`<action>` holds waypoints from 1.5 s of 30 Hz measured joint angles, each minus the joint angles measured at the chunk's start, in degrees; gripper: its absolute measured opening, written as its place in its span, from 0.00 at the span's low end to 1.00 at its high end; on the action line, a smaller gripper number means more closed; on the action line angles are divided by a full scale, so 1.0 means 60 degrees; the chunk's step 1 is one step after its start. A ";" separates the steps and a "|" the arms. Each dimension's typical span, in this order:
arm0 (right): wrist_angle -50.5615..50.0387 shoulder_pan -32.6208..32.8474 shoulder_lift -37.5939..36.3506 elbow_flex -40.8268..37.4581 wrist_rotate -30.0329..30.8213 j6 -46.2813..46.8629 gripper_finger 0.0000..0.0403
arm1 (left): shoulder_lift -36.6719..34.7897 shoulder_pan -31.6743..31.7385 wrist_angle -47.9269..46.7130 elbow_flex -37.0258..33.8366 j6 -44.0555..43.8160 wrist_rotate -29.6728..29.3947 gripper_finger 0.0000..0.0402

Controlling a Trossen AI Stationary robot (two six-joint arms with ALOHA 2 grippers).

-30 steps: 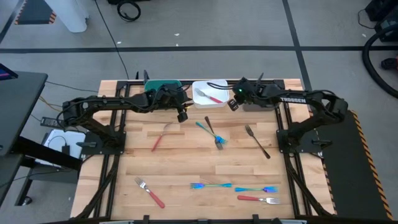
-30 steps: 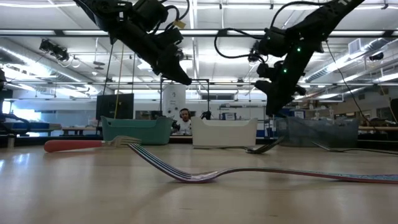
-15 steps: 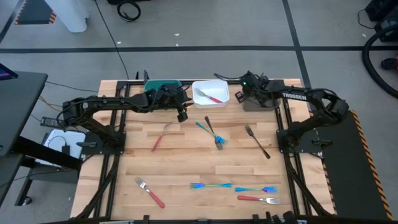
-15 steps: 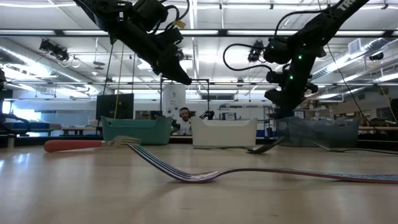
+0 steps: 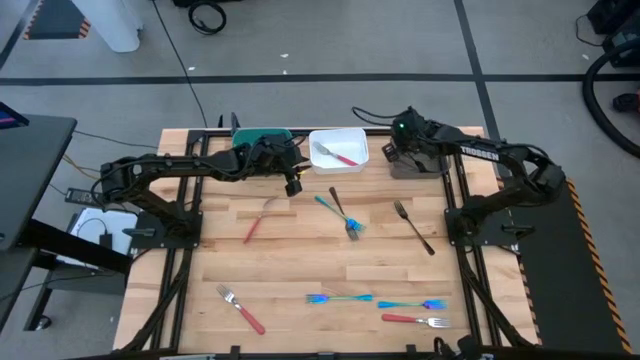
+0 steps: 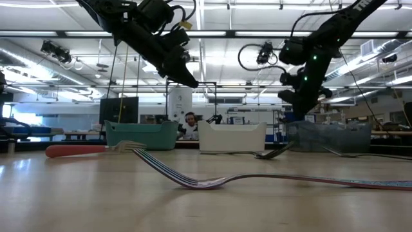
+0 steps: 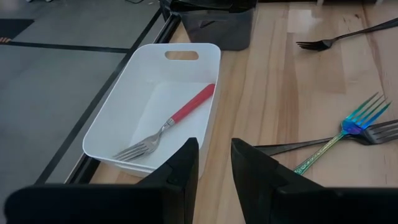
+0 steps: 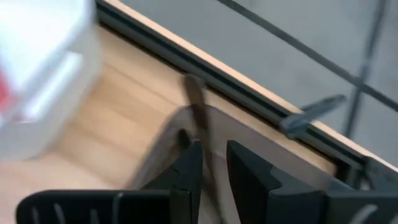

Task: Sort silverware by color (type)
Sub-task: Put the black fork into the black bin

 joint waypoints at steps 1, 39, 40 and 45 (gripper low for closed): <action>-0.0019 0.0035 -0.0196 0.0000 -0.0266 0.0002 0.20 | 0.0001 0.0000 -0.0003 0.0000 0.0000 0.0000 0.25; 0.1102 -0.1024 -0.0356 0.0001 -0.2377 -0.0491 0.20 | 0.1016 -0.0259 0.1352 0.0004 0.0149 0.1515 0.25; 0.1056 -0.1093 -0.0326 0.0000 -0.2374 -0.0555 0.20 | 0.1016 -0.0259 0.1349 0.0004 0.0146 0.1514 0.25; 0.0590 -0.1373 -0.0180 0.0000 -0.2446 -0.0791 0.20 | 0.1016 -0.0265 0.1348 0.0004 0.0146 0.1518 0.25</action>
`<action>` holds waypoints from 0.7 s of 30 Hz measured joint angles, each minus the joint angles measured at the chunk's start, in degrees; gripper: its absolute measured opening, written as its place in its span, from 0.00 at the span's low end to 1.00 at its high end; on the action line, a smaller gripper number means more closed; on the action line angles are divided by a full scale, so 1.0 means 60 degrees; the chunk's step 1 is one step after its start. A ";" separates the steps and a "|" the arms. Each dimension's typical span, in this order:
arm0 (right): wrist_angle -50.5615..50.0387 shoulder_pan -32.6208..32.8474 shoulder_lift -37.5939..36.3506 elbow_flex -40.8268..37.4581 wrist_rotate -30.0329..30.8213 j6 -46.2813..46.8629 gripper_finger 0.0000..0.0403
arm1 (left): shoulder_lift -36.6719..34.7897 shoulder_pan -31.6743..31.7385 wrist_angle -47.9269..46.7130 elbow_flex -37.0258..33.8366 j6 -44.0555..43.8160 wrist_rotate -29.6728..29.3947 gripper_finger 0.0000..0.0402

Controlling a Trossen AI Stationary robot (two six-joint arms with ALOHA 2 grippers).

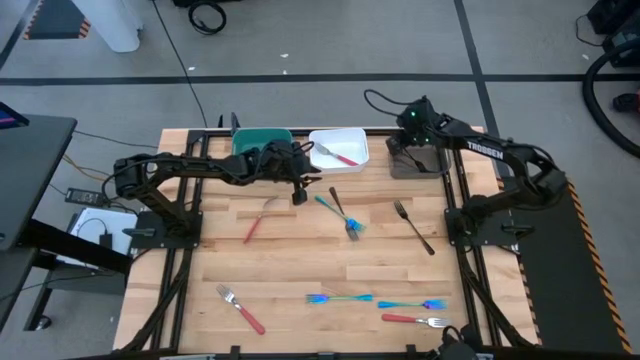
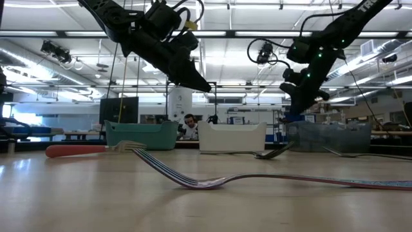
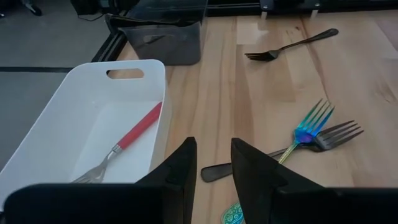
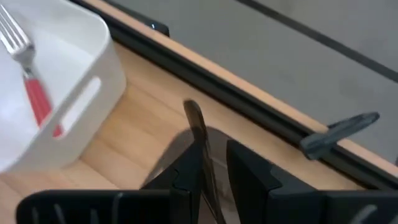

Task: Sort silverware by color (type)
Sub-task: Put the black fork into the black bin

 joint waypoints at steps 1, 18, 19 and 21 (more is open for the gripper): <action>-0.0054 -0.0031 0.0039 0.0001 -0.0009 -0.0038 0.20 | 0.0000 0.0004 0.0000 0.0000 0.0000 -0.0002 0.25; -0.0199 -0.0233 0.0181 0.0000 -0.0494 -0.0442 0.20 | 0.0000 0.0007 0.0000 0.0000 0.0000 -0.0002 0.25; -0.0199 -0.0233 0.0181 0.0000 -0.0500 -0.0476 0.20 | 0.0000 0.0007 0.0000 0.0000 0.0000 -0.0002 0.25; -0.0199 -0.0212 0.0181 0.0003 -0.0510 -0.0489 0.20 | 0.0000 0.0007 0.0000 0.0000 -0.0001 -0.0002 0.25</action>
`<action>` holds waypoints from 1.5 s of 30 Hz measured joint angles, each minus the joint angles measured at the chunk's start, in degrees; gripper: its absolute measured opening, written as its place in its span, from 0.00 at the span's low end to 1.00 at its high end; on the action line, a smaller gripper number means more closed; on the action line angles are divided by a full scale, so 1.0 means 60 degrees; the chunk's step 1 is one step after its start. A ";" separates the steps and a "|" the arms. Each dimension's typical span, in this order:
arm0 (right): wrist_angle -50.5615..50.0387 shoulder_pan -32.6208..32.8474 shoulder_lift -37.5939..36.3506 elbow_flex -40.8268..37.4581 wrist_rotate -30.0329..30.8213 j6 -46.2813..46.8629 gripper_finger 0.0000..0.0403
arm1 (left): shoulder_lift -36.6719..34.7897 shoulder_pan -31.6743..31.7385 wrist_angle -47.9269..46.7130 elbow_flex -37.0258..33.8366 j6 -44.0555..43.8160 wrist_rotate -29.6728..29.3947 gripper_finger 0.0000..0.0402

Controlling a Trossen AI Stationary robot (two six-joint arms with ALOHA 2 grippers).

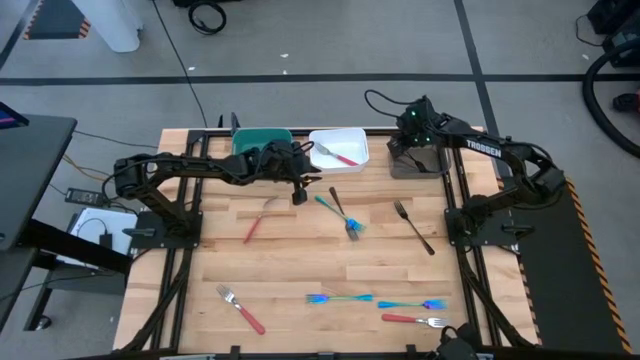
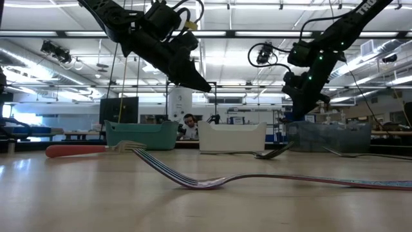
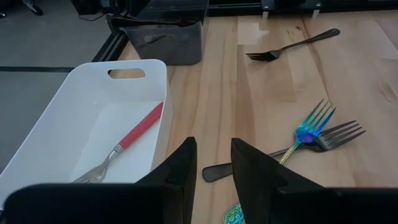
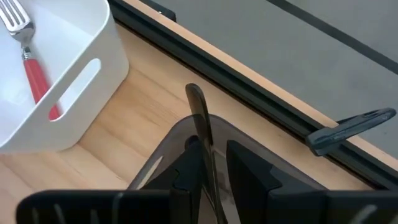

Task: Sort silverware by color (type)
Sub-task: Put the black fork into the black bin

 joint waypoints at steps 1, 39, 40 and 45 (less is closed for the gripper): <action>-0.0012 0.0017 0.0000 -0.0003 -0.0055 -0.0003 0.20 | 0.0000 0.0000 0.0000 0.0000 0.0001 0.0000 0.25; -0.1941 0.0027 -0.1045 0.0474 0.0720 -0.1085 0.03 | 0.0000 0.0008 0.0000 0.0000 0.0019 0.0000 0.25; -0.2036 0.0027 -0.1045 0.0481 0.0798 -0.1176 0.03 | 0.0000 0.0011 -0.0001 0.0000 0.0023 0.0000 0.25; -0.2265 0.0023 -0.0586 0.0481 0.0830 -0.1568 0.03 | 0.0000 0.0011 0.0004 0.0000 0.0023 0.0000 0.25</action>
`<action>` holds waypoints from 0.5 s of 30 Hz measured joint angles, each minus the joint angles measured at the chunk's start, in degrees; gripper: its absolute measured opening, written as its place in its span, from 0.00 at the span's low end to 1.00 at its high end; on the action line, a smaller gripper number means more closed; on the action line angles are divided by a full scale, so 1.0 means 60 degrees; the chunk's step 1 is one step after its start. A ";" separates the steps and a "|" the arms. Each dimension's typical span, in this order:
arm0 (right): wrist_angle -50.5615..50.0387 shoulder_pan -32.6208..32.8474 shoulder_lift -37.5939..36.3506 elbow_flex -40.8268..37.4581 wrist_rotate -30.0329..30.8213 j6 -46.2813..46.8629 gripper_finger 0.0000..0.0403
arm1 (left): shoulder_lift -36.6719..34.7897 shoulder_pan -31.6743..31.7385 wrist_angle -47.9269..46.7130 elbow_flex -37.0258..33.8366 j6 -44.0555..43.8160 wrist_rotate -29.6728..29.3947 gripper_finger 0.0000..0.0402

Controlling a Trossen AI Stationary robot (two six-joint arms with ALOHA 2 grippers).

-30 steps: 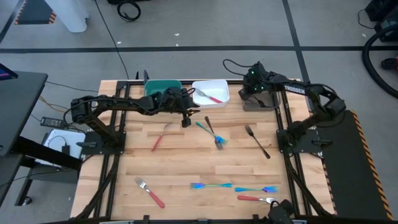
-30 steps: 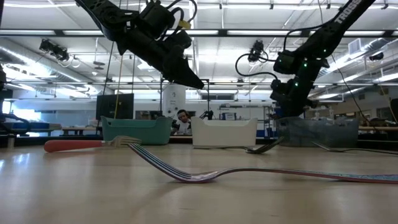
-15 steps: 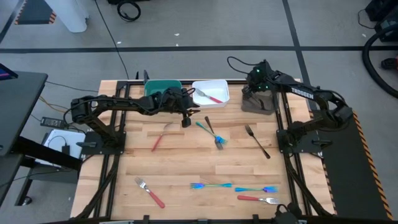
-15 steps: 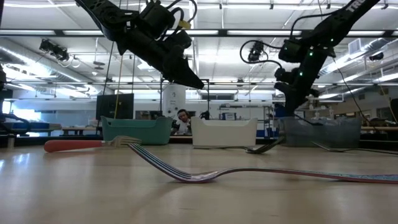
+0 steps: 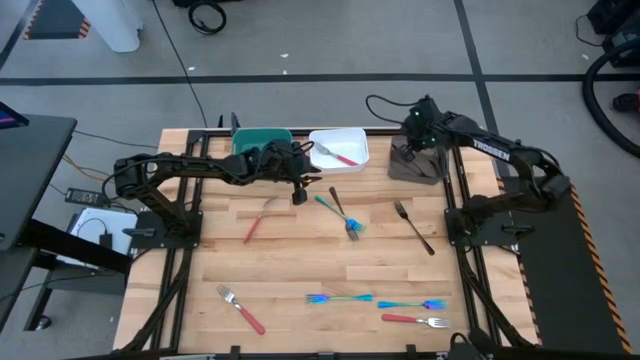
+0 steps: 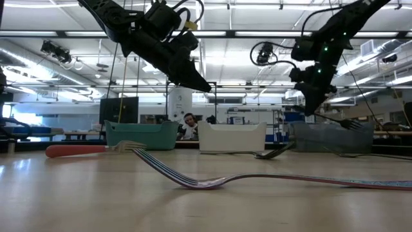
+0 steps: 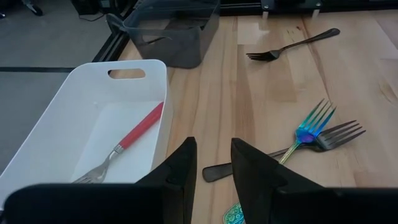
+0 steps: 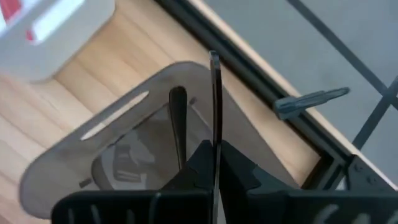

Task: Sort silverware by color (type)
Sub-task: Put the black fork into the black bin

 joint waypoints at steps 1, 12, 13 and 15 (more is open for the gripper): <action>0.0019 -0.0007 0.0154 0.0000 0.0000 -0.0031 0.04 | 0.0000 -0.0002 0.0000 0.0000 -0.0002 0.0000 0.25; 0.0025 0.0089 0.1056 0.0000 0.0280 -0.0335 0.15 | 0.0000 0.0000 0.0000 0.0000 0.0003 0.0000 0.25; 0.0009 0.0121 0.1035 -0.0004 0.0280 -0.0340 0.16 | 0.0000 -0.0004 -0.0003 0.0000 0.0003 0.0000 0.25; -0.0037 0.0198 0.0964 -0.0004 0.0280 -0.0361 0.18 | 0.0000 -0.0003 0.0000 0.0000 0.0002 0.0000 0.25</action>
